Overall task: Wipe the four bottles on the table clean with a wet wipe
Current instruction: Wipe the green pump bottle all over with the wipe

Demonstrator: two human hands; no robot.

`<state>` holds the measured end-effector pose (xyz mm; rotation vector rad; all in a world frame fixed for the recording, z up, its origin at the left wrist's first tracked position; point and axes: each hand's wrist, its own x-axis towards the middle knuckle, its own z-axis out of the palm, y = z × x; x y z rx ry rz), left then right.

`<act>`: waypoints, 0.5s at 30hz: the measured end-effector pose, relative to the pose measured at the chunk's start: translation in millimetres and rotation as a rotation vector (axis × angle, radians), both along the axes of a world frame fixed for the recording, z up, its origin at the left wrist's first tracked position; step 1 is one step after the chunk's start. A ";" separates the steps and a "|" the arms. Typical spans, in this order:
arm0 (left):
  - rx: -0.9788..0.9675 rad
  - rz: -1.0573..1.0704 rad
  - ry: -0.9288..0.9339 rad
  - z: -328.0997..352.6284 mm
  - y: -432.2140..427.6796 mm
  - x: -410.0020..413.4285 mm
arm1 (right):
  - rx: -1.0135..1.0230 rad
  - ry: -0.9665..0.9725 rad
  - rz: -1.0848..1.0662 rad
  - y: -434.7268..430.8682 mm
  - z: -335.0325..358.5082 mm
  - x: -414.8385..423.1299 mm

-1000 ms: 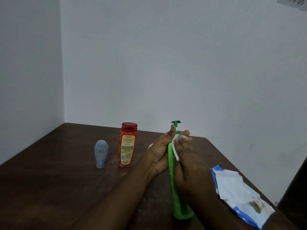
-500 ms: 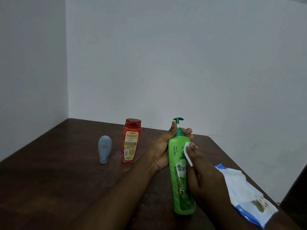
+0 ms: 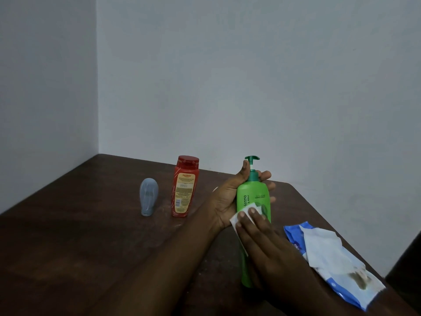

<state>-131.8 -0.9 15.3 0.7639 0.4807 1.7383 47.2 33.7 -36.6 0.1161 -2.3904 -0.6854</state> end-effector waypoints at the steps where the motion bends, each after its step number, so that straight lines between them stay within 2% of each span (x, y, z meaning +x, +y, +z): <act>1: 0.008 -0.002 0.005 0.5 -0.1 1.1 | 0.058 -0.021 0.002 0.2 -1.6 6.8; 4: 0.028 0.002 0.022 0.6 0.3 2.0 | 0.224 -0.037 0.022 2.7 -5.2 22.3; 7: 0.040 0.014 0.031 1.3 -0.7 1.4 | 0.300 -0.118 0.052 7.2 -5.6 27.7; 11: 0.013 0.028 0.003 -0.5 -0.8 -0.5 | 0.219 -0.141 0.076 16.0 19.6 18.2; 15: -0.035 -0.017 -0.015 -0.2 -3.2 -0.1 | 0.076 -0.065 0.051 29.0 61.8 -4.7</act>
